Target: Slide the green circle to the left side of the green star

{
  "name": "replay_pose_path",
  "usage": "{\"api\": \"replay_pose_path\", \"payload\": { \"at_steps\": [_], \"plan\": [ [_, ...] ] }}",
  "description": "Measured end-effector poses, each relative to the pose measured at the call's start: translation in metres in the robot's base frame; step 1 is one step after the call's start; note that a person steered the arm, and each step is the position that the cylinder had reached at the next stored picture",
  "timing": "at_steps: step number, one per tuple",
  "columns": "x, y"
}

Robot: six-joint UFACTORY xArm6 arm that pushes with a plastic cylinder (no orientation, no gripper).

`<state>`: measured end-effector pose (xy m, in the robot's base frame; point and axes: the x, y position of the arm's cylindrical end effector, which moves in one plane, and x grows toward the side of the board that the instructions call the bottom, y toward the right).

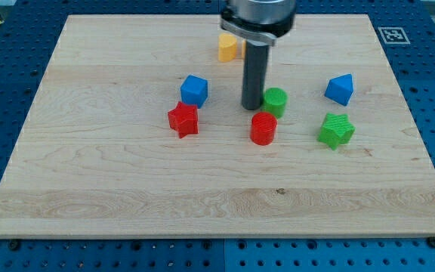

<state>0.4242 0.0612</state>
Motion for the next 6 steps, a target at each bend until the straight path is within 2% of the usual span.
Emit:
{"api": "replay_pose_path", "payload": {
  "at_steps": [2,3,4,5,6],
  "plan": [
    [0.014,0.041],
    [-0.008,0.026],
    [-0.027,0.036],
    [-0.022,0.080],
    [-0.010,0.091]
  ]
}}
